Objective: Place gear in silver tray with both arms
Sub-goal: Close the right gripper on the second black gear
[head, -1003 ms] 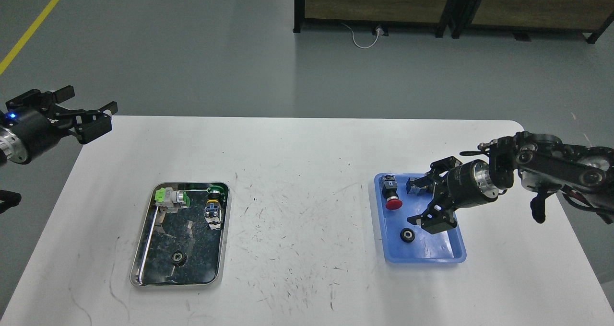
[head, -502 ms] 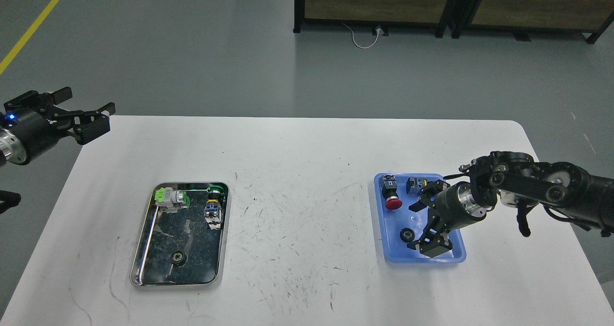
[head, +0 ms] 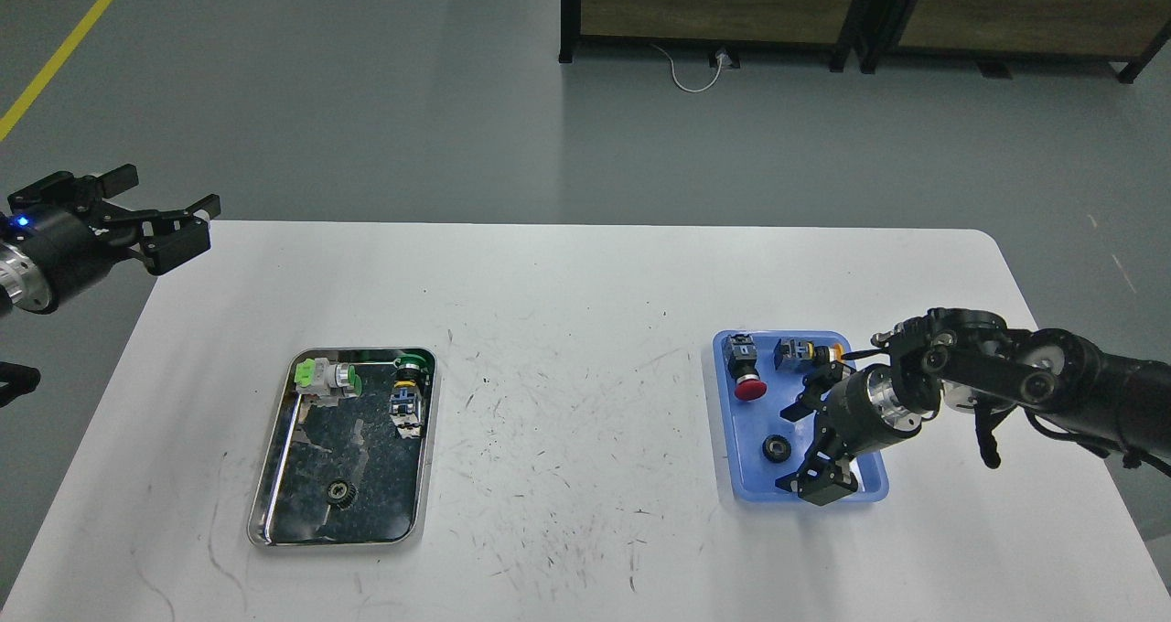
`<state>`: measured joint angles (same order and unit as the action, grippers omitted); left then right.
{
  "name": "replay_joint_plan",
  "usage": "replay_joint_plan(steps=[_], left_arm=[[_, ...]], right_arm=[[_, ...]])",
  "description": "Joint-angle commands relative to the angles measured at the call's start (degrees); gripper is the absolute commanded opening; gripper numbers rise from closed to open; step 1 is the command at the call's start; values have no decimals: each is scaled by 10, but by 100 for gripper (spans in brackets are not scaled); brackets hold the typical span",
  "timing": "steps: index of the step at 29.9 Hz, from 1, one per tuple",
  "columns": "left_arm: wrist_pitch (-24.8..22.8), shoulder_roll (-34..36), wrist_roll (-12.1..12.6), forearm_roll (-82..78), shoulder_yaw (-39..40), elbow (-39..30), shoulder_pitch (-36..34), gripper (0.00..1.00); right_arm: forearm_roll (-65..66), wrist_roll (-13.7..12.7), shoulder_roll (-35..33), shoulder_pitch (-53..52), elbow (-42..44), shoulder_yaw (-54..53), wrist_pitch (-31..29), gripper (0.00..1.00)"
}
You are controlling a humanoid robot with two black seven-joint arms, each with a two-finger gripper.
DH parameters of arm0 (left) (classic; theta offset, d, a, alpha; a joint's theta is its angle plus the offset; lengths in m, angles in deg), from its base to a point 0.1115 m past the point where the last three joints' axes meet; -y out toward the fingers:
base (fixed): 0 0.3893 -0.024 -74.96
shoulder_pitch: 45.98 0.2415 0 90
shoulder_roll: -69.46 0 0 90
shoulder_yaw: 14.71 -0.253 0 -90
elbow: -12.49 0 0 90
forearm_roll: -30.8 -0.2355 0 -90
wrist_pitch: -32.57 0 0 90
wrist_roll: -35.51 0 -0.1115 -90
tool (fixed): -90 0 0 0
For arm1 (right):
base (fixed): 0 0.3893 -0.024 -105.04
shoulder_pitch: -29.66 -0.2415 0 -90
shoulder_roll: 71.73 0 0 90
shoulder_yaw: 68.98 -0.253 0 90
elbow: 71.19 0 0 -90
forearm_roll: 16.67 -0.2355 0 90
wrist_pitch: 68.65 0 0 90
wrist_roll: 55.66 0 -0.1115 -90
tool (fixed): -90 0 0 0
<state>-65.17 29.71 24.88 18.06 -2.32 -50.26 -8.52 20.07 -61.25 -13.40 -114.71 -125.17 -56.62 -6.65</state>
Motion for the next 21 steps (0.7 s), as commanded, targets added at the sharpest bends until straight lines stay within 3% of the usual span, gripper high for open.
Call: replay_joint_plan(steps=[1, 11, 18, 21], left_arm=[[0, 0, 0, 0, 0, 0, 2, 97], [0, 0, 0, 0, 0, 0, 1, 97], [1, 0, 0, -3, 0, 1, 3, 97], [1, 0, 0, -3, 0, 1, 3, 97]], right_arm=[[1, 0, 13, 1, 6, -1, 0, 90], [3, 1, 19, 1, 12, -2, 0, 79], [9, -1, 18, 1, 13, -2, 0, 56], [11, -2, 18, 1, 13, -3, 0, 51]])
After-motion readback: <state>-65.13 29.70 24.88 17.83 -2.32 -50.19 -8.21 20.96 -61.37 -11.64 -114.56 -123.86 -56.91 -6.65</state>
